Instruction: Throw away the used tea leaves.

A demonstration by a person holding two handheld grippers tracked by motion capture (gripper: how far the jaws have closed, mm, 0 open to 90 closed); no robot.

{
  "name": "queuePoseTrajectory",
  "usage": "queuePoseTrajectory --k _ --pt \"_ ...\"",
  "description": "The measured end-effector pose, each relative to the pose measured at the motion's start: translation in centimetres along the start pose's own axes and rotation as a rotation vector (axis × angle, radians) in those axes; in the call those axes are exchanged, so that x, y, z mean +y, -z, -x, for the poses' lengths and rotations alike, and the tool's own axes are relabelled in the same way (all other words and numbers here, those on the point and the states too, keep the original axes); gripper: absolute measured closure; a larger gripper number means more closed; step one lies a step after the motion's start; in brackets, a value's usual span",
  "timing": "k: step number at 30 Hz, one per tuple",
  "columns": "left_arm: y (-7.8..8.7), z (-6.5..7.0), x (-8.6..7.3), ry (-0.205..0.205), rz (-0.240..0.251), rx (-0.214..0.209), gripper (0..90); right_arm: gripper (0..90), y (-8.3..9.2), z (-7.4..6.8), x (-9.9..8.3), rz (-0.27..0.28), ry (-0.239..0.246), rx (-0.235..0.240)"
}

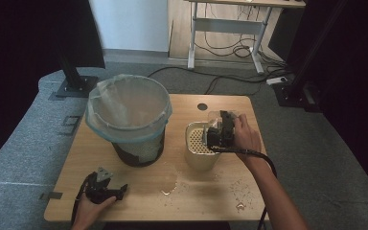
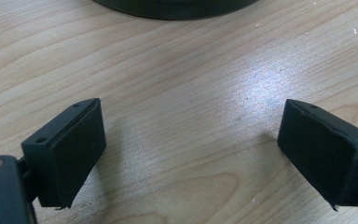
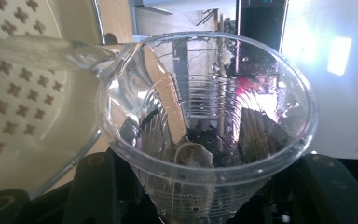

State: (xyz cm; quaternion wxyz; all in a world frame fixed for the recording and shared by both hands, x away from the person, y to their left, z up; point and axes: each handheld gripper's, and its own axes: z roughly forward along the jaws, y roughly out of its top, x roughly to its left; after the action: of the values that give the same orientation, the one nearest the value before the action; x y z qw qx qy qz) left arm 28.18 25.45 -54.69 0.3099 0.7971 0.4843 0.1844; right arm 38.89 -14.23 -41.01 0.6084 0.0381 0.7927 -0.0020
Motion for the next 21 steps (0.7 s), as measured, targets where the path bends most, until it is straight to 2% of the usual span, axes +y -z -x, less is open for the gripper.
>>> queuePoseTrajectory --k 1,5,9,13,21 --pt "0.0 0.0 0.0 0.000 0.000 0.000 7.1 44.8 0.0 0.0 0.1 -0.005 0.024 -0.009" --pt "0.0 0.0 0.0 0.000 0.000 0.000 7.1 44.9 0.0 0.0 0.4 -0.007 0.057 -0.018" --pt "0.0 0.0 0.0 0.000 0.000 0.000 7.1 45.2 -0.2 -0.3 0.8 -0.009 0.126 -0.041" --pt "0.0 0.0 0.0 0.000 0.000 0.000 7.1 45.3 -0.4 -0.6 0.9 -0.016 0.171 -0.051" --pt "0.0 0.0 0.0 0.000 0.000 0.000 7.1 45.5 -0.4 -0.6 1.2 -0.012 0.189 -0.060"
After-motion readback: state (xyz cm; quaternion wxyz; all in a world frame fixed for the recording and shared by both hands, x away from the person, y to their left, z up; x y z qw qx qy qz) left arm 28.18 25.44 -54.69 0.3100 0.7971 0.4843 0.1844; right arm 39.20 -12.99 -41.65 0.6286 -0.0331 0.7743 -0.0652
